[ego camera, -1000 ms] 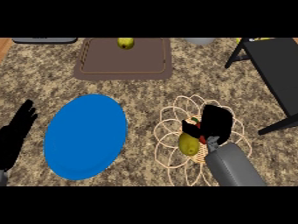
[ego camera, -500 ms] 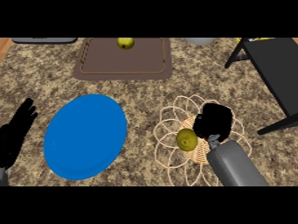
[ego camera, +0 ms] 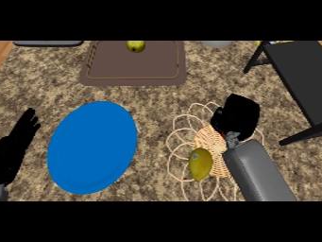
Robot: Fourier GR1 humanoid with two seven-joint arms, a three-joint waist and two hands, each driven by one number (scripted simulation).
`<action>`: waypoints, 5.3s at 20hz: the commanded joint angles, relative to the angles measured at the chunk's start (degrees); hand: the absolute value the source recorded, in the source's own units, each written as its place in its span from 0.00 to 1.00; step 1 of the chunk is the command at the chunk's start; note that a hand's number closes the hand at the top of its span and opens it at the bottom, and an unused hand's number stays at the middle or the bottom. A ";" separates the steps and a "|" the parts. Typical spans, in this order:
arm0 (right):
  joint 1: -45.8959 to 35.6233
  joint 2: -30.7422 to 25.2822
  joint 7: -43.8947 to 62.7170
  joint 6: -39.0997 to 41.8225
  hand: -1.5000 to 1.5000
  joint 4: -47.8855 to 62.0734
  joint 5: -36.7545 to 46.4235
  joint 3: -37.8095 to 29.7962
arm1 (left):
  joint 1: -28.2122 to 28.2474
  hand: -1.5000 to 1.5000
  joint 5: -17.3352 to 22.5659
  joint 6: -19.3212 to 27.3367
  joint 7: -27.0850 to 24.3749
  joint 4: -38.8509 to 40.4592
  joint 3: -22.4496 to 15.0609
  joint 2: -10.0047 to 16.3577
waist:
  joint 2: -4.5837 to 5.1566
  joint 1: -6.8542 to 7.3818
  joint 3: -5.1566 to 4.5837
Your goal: Pick the bell pepper from the placemat and place it in the tiered shelf
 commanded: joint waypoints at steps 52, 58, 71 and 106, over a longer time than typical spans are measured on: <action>-50.08 -9.07 17.31 2.83 1.00 11.79 33.85 -42.43 | 0.58 0.50 -0.51 -2.64 2.27 -2.23 2.93 0.93 | -0.16 0.43 0.00; -45.72 -11.68 12.96 -2.93 1.00 11.59 30.50 -46.54 | -1.59 0.50 -1.81 -2.09 -0.16 1.95 2.20 -1.86 | 0.05 -0.13 -0.02; -38.16 -13.95 14.65 -6.61 0.00 9.01 27.64 -50.85 | -1.41 0.50 -1.99 -3.64 -0.04 1.74 3.79 -1.42 | -0.09 -0.08 -0.02; -38.04 -4.18 15.76 11.75 0.00 -52.30 30.98 -39.74 | 2.16 0.50 -2.67 -5.32 1.79 -1.58 6.28 -1.29 | -1.52 -1.49 -0.17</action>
